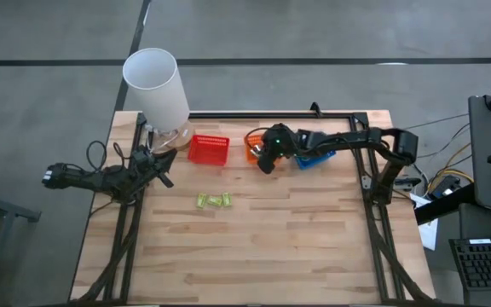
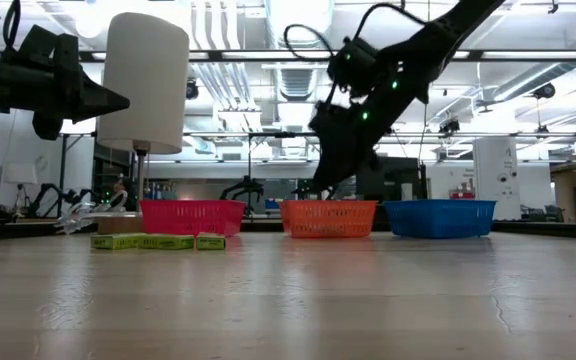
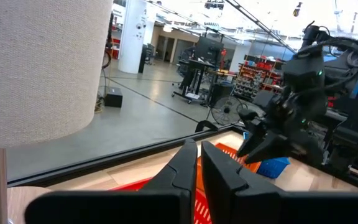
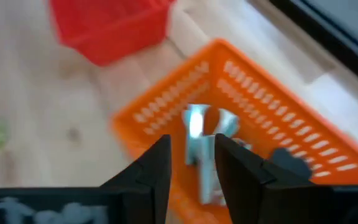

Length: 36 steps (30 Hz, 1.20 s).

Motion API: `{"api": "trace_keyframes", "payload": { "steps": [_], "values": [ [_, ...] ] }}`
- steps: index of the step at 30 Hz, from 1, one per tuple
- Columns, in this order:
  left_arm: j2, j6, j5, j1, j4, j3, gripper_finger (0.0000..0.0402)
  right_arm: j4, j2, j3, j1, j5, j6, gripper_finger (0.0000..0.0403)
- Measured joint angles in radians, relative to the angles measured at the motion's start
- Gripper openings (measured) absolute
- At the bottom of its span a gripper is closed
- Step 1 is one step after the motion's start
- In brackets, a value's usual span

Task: Pick and place Stapler, Stapler remover, tape
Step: Put the middle green staple box into the red bin

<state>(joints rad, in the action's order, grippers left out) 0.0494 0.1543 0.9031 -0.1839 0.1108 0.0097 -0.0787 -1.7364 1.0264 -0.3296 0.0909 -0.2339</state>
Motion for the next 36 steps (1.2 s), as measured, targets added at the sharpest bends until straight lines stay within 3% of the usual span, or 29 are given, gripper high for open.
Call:
{"api": "trace_keyframes", "payload": {
  "steps": [8, 14, 22, 30, 36],
  "values": [
    [0.0, 0.0, 0.0, 0.0, 0.0, 0.0, 0.0026, -0.004, 0.172, -0.003, 0.052, -0.051, 0.104, 0.0017],
    [0.0, 0.0, 0.0, 0.0, -0.001, 0.0, 0.0023, 0.151, 0.327, -0.117, 0.198, -0.141, 0.196, 0.0009],
    [0.0, 0.0, 0.0, 0.0, -0.002, 0.0, 0.0025, 0.24, 0.577, -0.349, 0.395, 0.181, 0.242, 0.0008],
    [0.0, 0.0, 0.0, 0.0, -0.001, 0.0, 0.0026, 0.172, 0.85, -0.547, 0.411, 0.117, 0.154, 0.0008],
    [0.0, 0.0, 0.0, 0.0, 0.0, 0.0, 0.0023, 0.172, 1.034, -0.679, 0.411, 0.138, 0.08, 0.0008]
  ]
}}
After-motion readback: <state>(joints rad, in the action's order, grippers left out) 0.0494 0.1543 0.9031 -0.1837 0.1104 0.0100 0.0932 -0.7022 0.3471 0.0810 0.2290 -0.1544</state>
